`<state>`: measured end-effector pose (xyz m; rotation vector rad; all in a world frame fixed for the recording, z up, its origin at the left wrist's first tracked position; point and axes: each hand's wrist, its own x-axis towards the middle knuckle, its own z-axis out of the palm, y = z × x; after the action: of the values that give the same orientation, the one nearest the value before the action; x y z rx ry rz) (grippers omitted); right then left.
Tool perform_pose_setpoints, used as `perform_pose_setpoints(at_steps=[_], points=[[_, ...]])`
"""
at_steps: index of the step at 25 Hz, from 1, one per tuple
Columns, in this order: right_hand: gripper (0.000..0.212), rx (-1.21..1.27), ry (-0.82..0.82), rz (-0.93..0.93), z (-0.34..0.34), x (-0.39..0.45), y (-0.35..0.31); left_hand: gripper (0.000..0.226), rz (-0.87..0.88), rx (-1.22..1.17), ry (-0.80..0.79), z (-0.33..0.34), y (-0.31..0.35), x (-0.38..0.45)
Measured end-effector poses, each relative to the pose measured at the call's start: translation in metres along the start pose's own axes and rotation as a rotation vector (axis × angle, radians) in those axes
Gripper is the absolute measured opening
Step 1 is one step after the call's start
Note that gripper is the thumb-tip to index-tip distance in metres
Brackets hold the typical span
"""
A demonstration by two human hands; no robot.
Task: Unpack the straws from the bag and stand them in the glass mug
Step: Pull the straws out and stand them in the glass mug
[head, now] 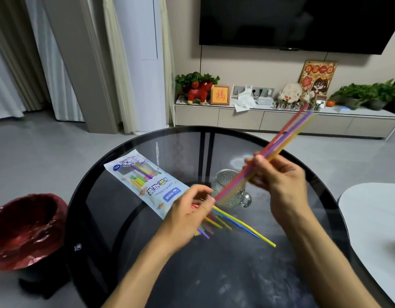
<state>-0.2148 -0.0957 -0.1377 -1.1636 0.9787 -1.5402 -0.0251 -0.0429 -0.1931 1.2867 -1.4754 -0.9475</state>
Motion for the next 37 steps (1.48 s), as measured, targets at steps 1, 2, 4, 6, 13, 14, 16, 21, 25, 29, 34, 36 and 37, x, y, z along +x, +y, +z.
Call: perform_pose_setpoints(at_steps=[1, 2, 4, 6, 13, 14, 16, 21, 25, 29, 34, 36, 37], points=[[0.009, 0.065, 0.118, 0.007, -0.002, 0.016, 0.001, 0.006, 0.012, 0.039, 0.129, -0.006, 0.0, 0.001], [0.009, 0.092, 0.204, 0.014, -0.003, 0.03, 0.005, 0.005, 0.014, 0.099, 0.204, -0.01, -0.002, 0.001], [0.013, 0.029, 0.316, 0.031, -0.002, 0.046, 0.026, 0.005, 0.013, 0.169, 0.209, -0.011, -0.007, -0.001], [0.02, -0.108, 0.376, 0.048, 0.002, 0.05, 0.054, 0.007, 0.023, 0.208, 0.173, -0.007, -0.007, -0.003], [0.021, -0.319, 0.291, 0.254, 0.0, 0.025, 0.073, 0.028, 0.168, 0.667, 0.103, -0.004, -0.028, 0.001], [0.033, -0.375, 0.257, 0.311, -0.007, 0.017, 0.074, 0.035, 0.128, 0.778, 0.039, -0.002, -0.033, 0.002], [0.032, -0.685, 0.156, 0.354, -0.024, 0.002, 0.074, 0.042, -0.002, 0.942, -0.108, 0.002, -0.041, 0.002], [0.036, -1.309, -0.281, 0.265, -0.025, -0.033, 0.073, 0.044, -0.036, 1.032, -0.236, -0.002, -0.047, 0.003], [0.038, -1.242, -0.356, 0.204, 0.002, -0.041, 0.085, 0.045, 0.034, 1.037, -0.292, -0.006, -0.043, -0.008], [0.026, -1.349, -0.48, 0.163, 0.019, -0.044, 0.092, 0.049, 0.044, 1.027, -0.278, -0.007, -0.043, -0.014], [0.024, -1.39, -0.561, 0.161, 0.014, -0.038, 0.088, 0.05, 0.04, 1.028, -0.278, -0.006, -0.047, -0.011], [0.022, -1.406, -0.593, 0.172, 0.013, -0.038, 0.084, 0.05, 0.033, 1.031, -0.27, -0.005, -0.046, -0.009], [0.024, -1.458, -0.593, 0.161, 0.01, -0.037, 0.081, 0.05, 0.031, 1.034, -0.26, -0.004, -0.047, -0.008]])
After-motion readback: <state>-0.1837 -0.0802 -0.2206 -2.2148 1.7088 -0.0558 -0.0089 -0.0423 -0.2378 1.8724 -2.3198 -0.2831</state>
